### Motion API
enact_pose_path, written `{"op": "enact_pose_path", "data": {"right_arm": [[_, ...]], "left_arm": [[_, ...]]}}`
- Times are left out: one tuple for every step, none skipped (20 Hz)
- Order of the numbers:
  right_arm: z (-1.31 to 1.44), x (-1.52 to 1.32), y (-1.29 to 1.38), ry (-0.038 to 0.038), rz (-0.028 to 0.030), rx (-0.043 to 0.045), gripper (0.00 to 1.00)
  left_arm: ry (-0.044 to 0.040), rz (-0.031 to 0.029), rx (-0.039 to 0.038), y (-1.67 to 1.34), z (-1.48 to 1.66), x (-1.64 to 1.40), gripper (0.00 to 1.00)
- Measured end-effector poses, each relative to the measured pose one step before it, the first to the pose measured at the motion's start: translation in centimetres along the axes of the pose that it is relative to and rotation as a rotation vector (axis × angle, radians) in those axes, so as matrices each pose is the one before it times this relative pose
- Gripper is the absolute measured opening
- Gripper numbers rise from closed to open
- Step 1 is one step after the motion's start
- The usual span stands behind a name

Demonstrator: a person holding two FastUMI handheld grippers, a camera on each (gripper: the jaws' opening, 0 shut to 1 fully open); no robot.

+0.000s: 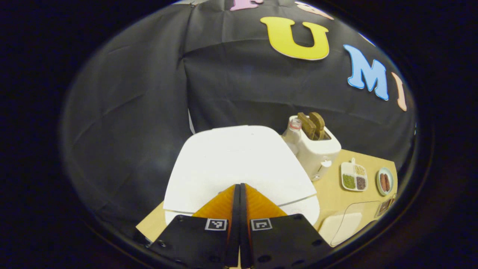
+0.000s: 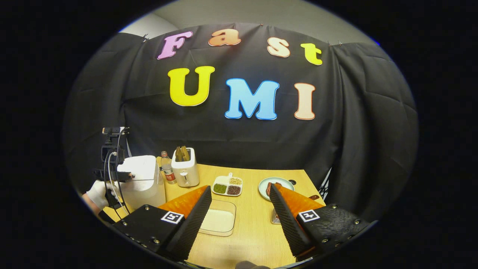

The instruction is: Close the left gripper, press the button to open the rice cooker; take a wooden spoon from the chopstick holder with the right hand, scoop a spoonful of rice and pour it into the rice cooker, then put the wooden spoon back into the chopstick holder.

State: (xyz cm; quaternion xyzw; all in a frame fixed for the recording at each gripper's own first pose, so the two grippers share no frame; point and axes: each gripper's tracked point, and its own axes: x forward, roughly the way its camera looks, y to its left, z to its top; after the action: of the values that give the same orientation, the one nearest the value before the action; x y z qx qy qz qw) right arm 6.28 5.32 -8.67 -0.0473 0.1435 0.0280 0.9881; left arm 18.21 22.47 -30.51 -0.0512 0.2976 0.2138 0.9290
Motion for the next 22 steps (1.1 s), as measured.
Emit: {"op": "enact_pose_path", "data": {"right_arm": [[0.115,-0.234,-0.137,-0.01396,0.00154,0.00164,0.96],[0.157,-0.267,-0.258,-0.01536,-0.00517,0.00598,0.96],[0.463,-0.380,-0.186,-0.02788,-0.00080,0.00648,0.96],[0.415,-0.265,-0.233,-0.02336,-0.00518,0.00529,0.96],[0.235,-0.236,-0.189,-0.02134,-0.00295,0.00239,0.96],[0.324,-0.158,-0.268,-0.01704,-0.00769,0.00198,0.96],[0.151,-0.112,-0.362,-0.01143,-0.00941,0.00049,0.96],[0.142,-0.163,-0.308,-0.00877,-0.00665,0.00181,0.96],[-0.027,-0.112,-0.323,-0.00622,-0.00697,0.00298,0.96],[-0.027,-0.098,-0.444,-0.00500,-0.00752,0.00248,0.96],[-0.281,-0.182,-0.529,-0.00134,-0.01106,0.00347,0.96],[-0.175,-0.135,-0.500,-0.00060,-0.00601,0.00544,0.96],[-0.372,-0.084,-0.650,-0.00076,-0.01074,0.00514,0.96],[-0.519,-0.105,-0.668,0.00298,-0.00993,0.00418,0.96],[-0.573,-0.029,-0.721,0.00413,-0.00965,0.00385,0.96],[-0.831,-0.123,-0.759,0.01042,-0.01032,0.00796,0.96],[-1.079,-0.082,-0.708,0.01503,-0.00684,0.01355,0.96],[-0.880,-0.019,-0.570,0.00938,-0.00465,0.01808,0.96],[-1.101,0.012,-0.678,0.01003,-0.00103,0.01872,0.96],[-1.007,0.221,-0.678,0.00681,-0.00568,0.01272,0.96],[-1.506,0.362,-1.026,0.01758,-0.01167,0.01385,0.96],[-1.427,0.434,-0.769,0.02191,-0.00558,0.01579,0.96]], "left_arm": [[-0.10731,0.01966,-0.00305,0.188,2.800,-0.606,0.10],[-0.09804,0.02420,0.01639,0.588,2.780,-1.632,0.09],[-0.11709,0.02096,0.01214,0.619,3.573,-1.113,0.09],[-0.08149,-0.01018,-0.00307,-0.197,2.768,-1.467,0.09],[-0.05949,-0.01323,0.00328,-0.186,2.649,-1.324,0.09],[-0.04330,-0.00971,0.00655,-0.044,2.087,-1.310,0.09],[-0.02990,-0.01725,-0.00134,-0.252,1.758,-1.073,0.10],[-0.01896,-0.01871,-0.00778,-0.418,1.273,-1.061,0.10],[-0.00620,-0.02201,-0.00930,-0.534,0.788,-1.184,0.11],[-0.00022,-0.02178,-0.01245,-0.570,0.484,-1.412,0.10],[-0.00232,-0.02165,-0.00948,-0.578,0.337,-1.305,0.12],[-0.00296,-0.01380,-0.00955,-0.258,-0.053,-1.376,0.10],[-0.00280,-0.00763,-0.01190,-0.223,0.157,-1.314,0.12],[-0.00998,-0.01219,-0.01122,-0.501,0.238,-1.483,0.10],[-0.00757,-0.00626,-0.01415,-0.368,0.065,-1.338,0.12],[0.00118,-0.01376,-0.01880,-0.561,-0.154,-1.392,0.10],[0.00464,-0.03616,-0.01894,-1.096,-0.100,-1.338,0.12],[0.00473,-0.04166,-0.01152,-1.279,-0.404,-1.337,0.29],[0.01114,-0.03886,-0.00622,-1.228,-0.451,-1.033,0.47],[0.00506,-0.01886,0.00389,-0.704,-0.519,-1.160,0.64],[-0.00906,-0.00791,0.00964,-0.558,0.048,-1.112,0.82],[-0.01765,-0.00080,0.00386,-0.344,0.398,-0.569,0.99]]}}
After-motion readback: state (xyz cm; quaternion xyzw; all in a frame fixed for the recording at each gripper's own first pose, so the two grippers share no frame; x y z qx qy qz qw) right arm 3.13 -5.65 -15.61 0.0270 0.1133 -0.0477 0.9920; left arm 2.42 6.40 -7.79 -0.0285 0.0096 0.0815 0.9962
